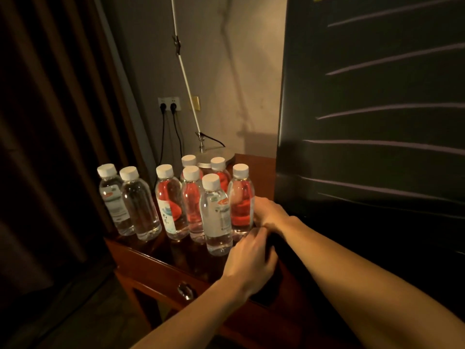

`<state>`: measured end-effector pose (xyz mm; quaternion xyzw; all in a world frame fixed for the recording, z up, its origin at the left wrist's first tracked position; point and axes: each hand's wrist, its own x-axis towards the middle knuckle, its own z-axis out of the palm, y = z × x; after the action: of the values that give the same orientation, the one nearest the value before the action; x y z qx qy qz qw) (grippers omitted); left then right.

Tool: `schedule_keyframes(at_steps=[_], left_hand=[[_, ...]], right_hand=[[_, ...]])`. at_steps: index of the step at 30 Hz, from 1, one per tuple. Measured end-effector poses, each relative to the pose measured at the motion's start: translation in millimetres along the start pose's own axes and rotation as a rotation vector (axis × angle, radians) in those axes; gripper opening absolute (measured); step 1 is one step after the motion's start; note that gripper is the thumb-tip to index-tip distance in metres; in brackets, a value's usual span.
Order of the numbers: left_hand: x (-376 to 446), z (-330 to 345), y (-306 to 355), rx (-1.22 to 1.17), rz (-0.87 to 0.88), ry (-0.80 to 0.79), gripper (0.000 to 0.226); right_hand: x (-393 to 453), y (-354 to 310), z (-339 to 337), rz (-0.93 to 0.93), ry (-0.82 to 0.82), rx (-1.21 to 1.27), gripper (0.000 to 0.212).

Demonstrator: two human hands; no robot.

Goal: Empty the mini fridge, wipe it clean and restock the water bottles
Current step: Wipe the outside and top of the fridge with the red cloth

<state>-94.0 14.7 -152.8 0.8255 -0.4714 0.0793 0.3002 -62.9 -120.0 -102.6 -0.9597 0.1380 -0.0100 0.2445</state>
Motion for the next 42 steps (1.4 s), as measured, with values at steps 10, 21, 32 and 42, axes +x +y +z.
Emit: schedule_keyframes(at_steps=[10,21,32,42], left_hand=[[2.2,2.2,-2.8,0.031,0.028,-0.006,0.013],[7.1,3.3,23.3,-0.088,-0.096,0.082,0.035],[14.3,11.8,129.5,-0.146,0.079,0.005,0.082],[15.3,19.5,159.1,-0.509,-0.055,0.001,0.018]], right_hand=[[-22.6,11.5,2.5,-0.081,0.276,-0.191,0.022],[-147.0,36.8,-66.1,0.033,0.838,-0.236,0.023],[-265.0,68.2,-117.4,-0.141,1.174,-0.036,0.023],[-296.5,112.7,-113.6,-0.076,1.13,0.033,0.012]])
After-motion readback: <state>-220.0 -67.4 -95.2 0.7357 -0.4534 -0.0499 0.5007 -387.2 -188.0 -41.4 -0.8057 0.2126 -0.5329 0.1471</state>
